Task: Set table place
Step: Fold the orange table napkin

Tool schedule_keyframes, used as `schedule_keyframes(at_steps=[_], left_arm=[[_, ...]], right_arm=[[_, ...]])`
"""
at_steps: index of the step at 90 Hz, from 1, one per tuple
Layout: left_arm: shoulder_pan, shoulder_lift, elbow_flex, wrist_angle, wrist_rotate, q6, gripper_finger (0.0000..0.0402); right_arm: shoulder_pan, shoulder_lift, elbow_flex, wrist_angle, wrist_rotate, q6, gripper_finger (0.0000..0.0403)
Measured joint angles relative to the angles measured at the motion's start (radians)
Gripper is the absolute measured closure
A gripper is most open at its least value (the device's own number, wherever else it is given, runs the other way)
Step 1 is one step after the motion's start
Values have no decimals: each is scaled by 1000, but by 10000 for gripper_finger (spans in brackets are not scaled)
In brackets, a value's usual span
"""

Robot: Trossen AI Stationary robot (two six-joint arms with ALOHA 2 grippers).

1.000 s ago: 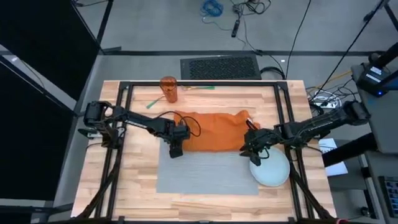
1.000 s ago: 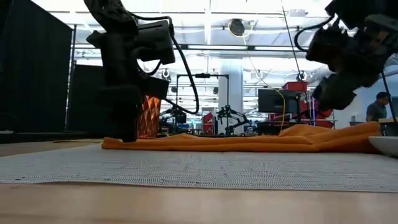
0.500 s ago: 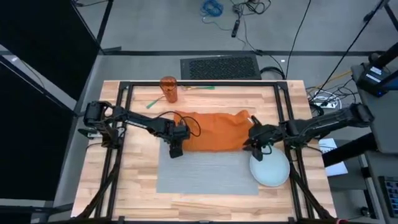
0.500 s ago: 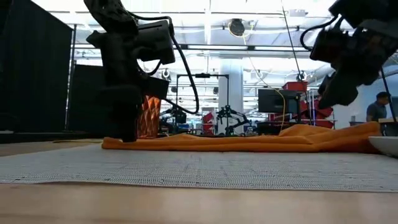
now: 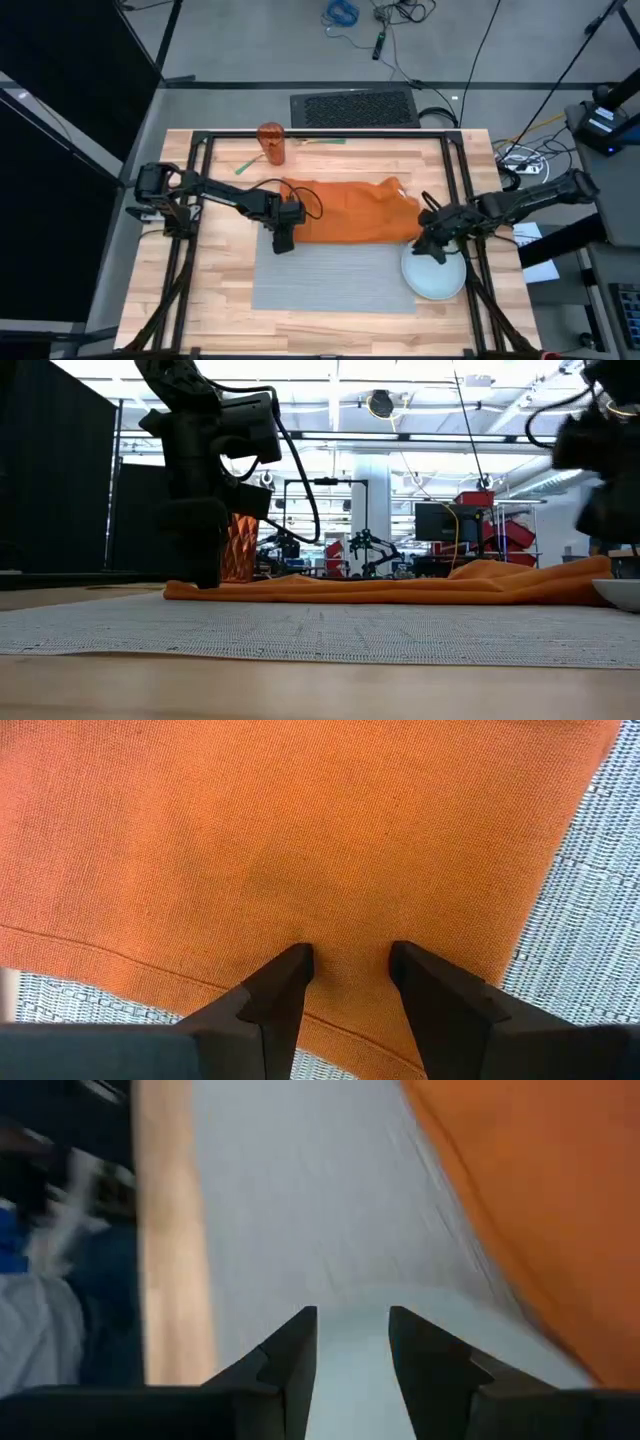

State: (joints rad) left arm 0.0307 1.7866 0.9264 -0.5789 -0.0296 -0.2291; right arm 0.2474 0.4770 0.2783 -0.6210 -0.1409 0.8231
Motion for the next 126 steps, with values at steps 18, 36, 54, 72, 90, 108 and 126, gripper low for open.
schedule_keyframes(at_steps=[18,36,54,72,90,108,126], left_arm=[[0,0,0,1,2,0,256],[0,0,0,2,9,0,256],[0,0,0,5,11,1,256],[0,0,-1,8,13,7,256],[0,0,-1,10,15,8,256],[0,0,-2,13,17,18,256],[1,0,-2,15,22,26,256]], right_arm=[[4,-79,29,-114,66,21,289],[2,-81,82,-291,196,115,289],[2,-17,83,-302,195,163,289],[2,125,83,-309,166,179,289],[2,184,83,-307,165,182,289],[-20,184,83,-306,173,187,289],[-35,185,116,-318,245,171,289]])
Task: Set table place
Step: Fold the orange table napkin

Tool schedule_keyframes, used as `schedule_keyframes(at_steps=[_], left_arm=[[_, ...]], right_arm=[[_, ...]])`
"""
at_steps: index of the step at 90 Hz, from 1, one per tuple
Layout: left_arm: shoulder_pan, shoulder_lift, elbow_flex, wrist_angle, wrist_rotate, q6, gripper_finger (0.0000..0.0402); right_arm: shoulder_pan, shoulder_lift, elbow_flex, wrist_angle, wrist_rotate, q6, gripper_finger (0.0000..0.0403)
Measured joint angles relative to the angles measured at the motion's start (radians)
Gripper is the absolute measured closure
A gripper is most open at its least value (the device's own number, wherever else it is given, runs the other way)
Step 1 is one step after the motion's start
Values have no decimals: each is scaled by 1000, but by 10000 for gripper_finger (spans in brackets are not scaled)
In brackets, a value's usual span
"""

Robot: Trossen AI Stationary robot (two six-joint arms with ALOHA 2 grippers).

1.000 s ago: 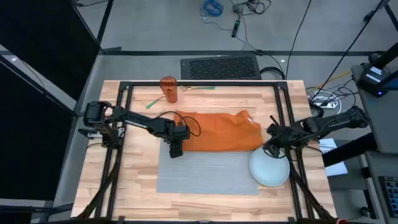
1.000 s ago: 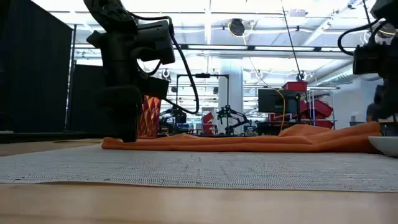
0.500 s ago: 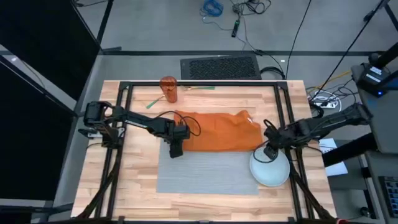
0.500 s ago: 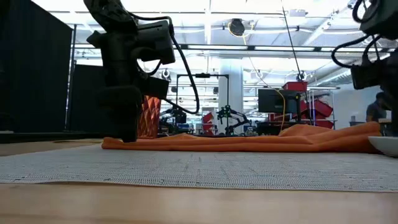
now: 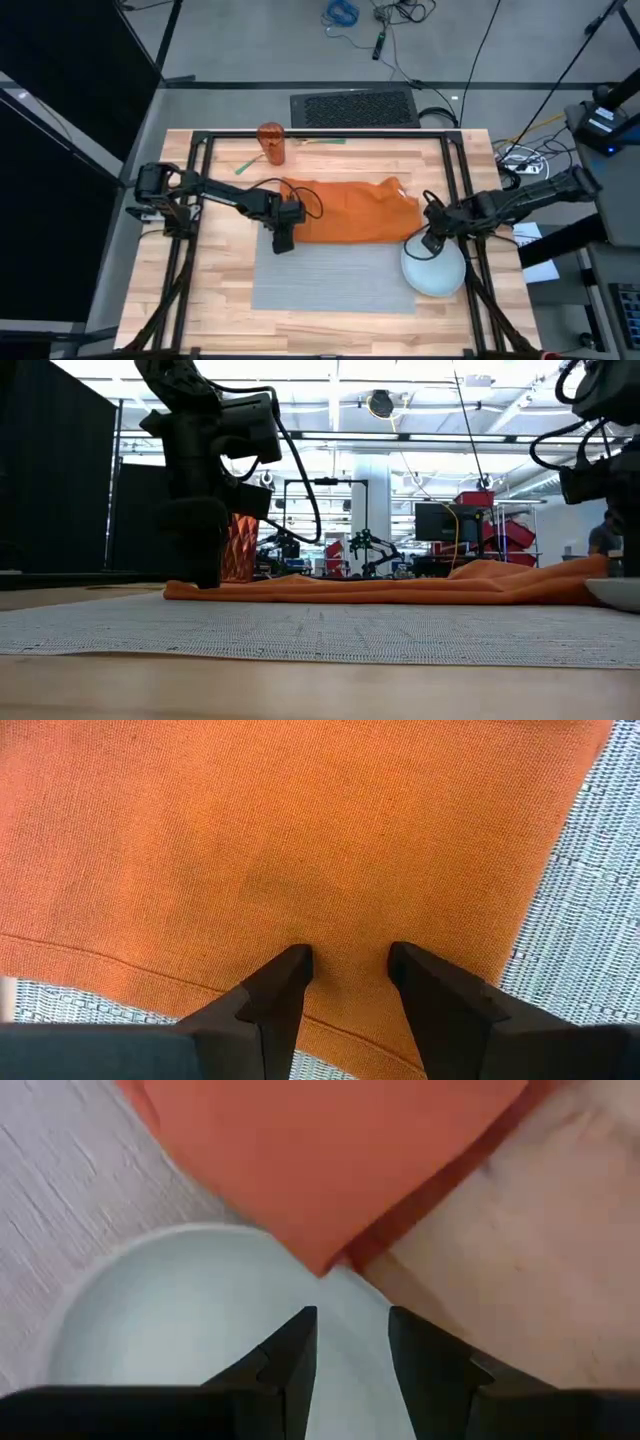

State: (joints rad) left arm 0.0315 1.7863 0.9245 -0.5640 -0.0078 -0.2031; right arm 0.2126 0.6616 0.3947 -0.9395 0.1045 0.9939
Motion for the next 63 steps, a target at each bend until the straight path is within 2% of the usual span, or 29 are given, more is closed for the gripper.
schedule_keyframes(at_steps=[15,39,63], left_arm=[[0,0,0,1,1,1,256],[-1,0,0,3,3,2,256],[-1,0,0,5,2,9,256]], right_arm=[[-35,0,44,-38,57,-33,289],[-96,72,38,-36,44,-53,289],[-109,156,37,-32,17,-71,289]])
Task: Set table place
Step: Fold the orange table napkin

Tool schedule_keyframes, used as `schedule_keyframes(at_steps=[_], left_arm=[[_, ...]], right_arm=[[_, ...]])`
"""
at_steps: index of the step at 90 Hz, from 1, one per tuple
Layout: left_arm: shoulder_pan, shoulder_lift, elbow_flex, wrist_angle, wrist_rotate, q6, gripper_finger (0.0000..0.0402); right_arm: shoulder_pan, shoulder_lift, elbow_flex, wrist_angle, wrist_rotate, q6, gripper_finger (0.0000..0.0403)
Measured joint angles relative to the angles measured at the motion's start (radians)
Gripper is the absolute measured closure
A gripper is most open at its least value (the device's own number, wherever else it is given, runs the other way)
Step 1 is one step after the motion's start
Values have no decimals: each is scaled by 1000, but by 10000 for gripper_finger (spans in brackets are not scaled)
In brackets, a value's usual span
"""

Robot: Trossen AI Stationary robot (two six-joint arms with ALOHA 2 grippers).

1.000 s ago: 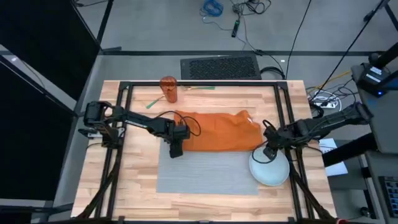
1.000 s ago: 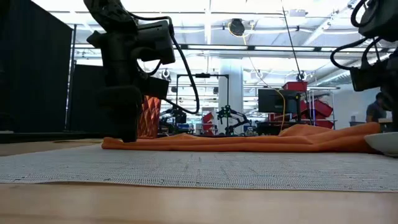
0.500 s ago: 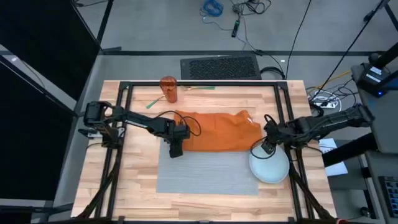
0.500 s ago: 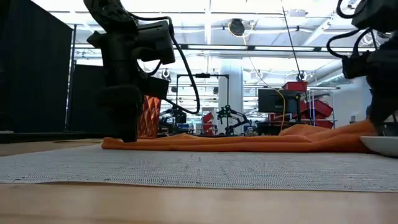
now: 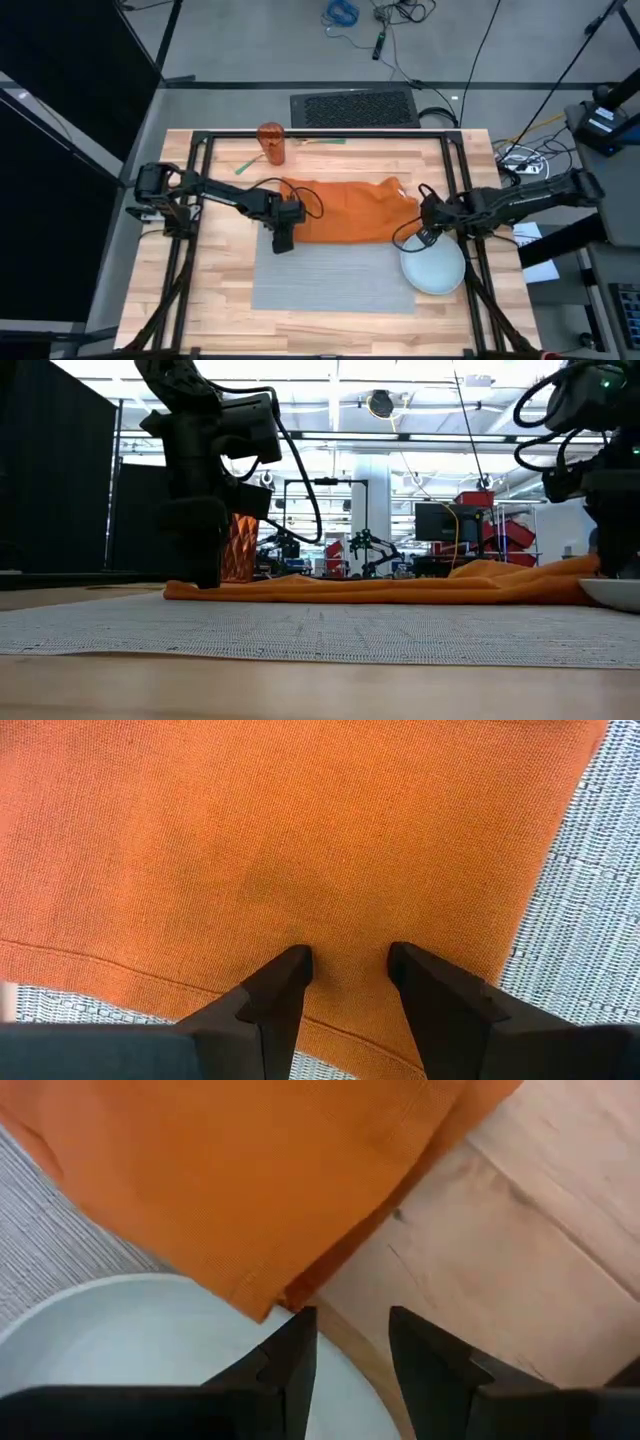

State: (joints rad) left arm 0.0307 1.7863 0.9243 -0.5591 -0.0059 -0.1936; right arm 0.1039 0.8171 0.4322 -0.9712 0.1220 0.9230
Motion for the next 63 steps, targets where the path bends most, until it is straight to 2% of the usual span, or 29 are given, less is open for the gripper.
schedule_keyframes(at_steps=[22,42,63], left_arm=[[0,0,-1,2,-6,6,256],[0,0,-1,2,-11,17,256],[0,0,-1,3,-13,18,256]], right_arm=[[1,23,-1,8,-57,1,289],[5,23,-1,40,-152,-11,289],[52,23,-1,127,-230,-14,289]])
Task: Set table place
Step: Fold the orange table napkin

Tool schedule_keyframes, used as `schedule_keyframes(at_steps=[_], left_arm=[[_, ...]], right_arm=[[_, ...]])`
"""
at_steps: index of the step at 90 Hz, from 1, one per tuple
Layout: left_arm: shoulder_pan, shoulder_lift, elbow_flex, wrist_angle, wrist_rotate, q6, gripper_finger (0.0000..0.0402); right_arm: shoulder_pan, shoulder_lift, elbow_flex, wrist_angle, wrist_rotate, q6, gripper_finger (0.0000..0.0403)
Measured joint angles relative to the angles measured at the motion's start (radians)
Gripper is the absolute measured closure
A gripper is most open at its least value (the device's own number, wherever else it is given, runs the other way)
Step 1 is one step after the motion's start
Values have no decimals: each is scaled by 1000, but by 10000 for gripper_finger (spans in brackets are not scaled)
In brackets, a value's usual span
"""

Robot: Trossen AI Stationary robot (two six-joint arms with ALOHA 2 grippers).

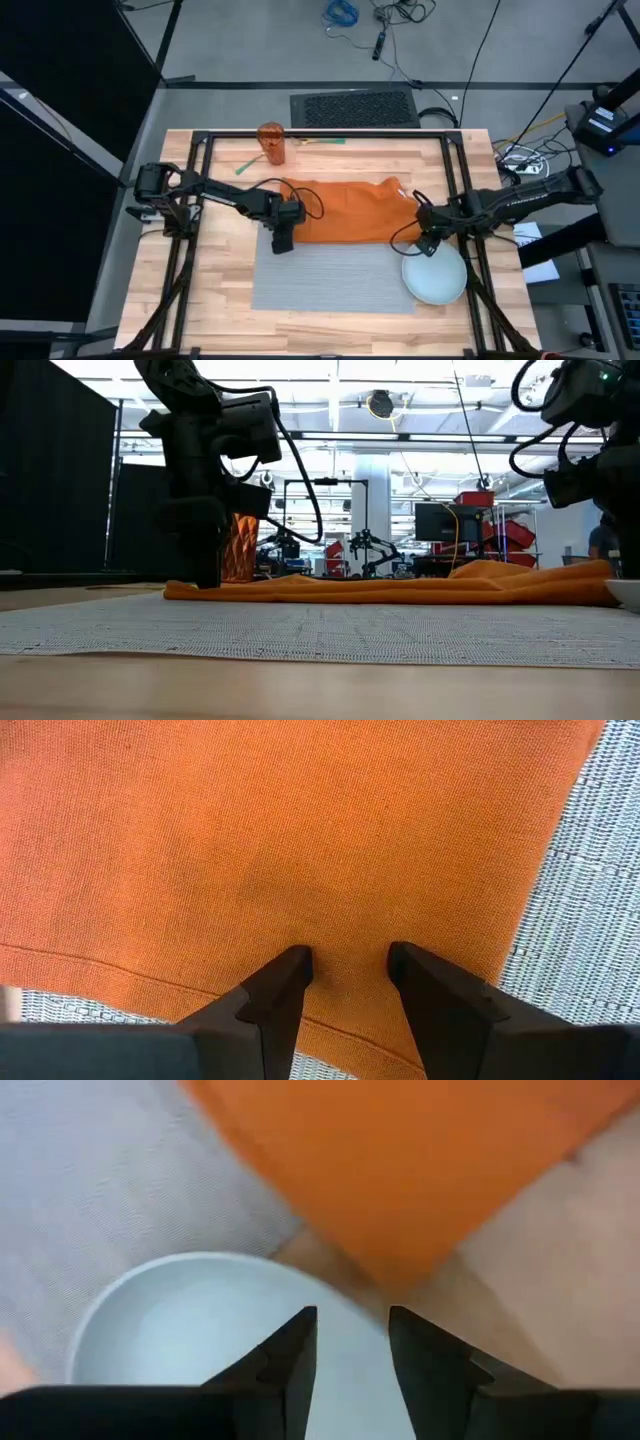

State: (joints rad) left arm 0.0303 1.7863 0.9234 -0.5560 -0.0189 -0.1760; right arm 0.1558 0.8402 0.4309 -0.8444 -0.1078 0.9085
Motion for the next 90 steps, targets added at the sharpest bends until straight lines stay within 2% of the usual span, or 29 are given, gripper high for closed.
schedule_keyframes(at_steps=[21,48,63,75,90], left_arm=[[0,0,0,0,0,1,256],[0,0,0,0,-2,1,256],[0,0,0,0,-2,7,256],[0,0,0,0,-3,6,256],[0,0,0,0,-3,6,256]], right_arm=[[48,0,0,2,-55,10,289],[85,0,0,136,-85,7,289],[96,11,0,140,-103,25,289],[96,40,0,170,-111,58,289],[96,102,0,293,-135,150,289]])
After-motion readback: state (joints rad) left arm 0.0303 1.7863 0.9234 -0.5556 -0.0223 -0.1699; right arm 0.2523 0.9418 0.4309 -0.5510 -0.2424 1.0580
